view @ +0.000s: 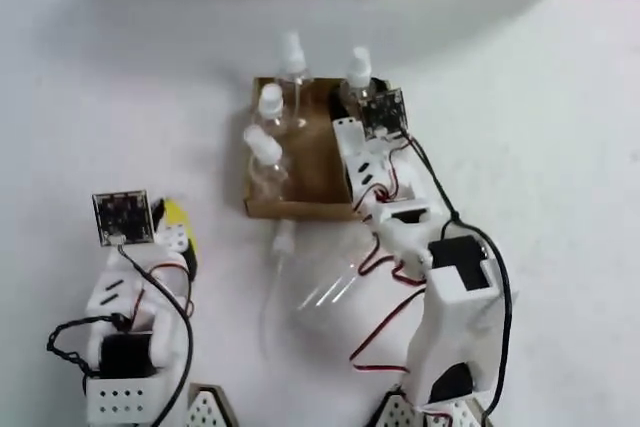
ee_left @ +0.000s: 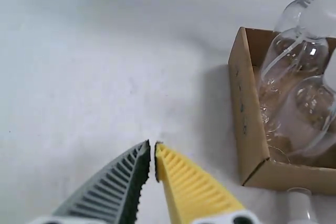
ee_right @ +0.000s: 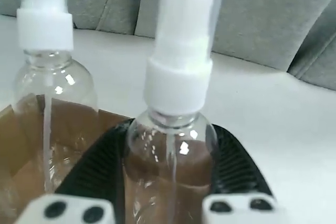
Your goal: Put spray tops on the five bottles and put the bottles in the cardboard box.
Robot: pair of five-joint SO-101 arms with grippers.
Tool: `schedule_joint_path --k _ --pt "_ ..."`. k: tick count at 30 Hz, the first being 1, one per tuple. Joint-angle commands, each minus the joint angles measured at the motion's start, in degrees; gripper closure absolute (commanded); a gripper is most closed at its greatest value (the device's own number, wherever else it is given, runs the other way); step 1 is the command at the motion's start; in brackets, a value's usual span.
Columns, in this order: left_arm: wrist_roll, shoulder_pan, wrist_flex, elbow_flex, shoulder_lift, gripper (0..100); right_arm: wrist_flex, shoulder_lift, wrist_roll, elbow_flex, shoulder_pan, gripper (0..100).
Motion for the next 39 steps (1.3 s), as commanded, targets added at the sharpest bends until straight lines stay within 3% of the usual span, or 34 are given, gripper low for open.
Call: schedule_joint_path --k 1,31,39 --pt "-0.62 -0.13 -0.26 0.00 -0.57 98 -1.63 0.84 0.35 1.32 1.80 98.3" --pt "-0.62 -0.22 -0.26 0.00 -0.57 98 -1.63 2.51 0.35 2.02 1.19 97.8" --pt "-0.62 -0.31 -0.26 0.00 -0.57 98 -1.54 2.68 0.35 2.11 1.19 82.6"
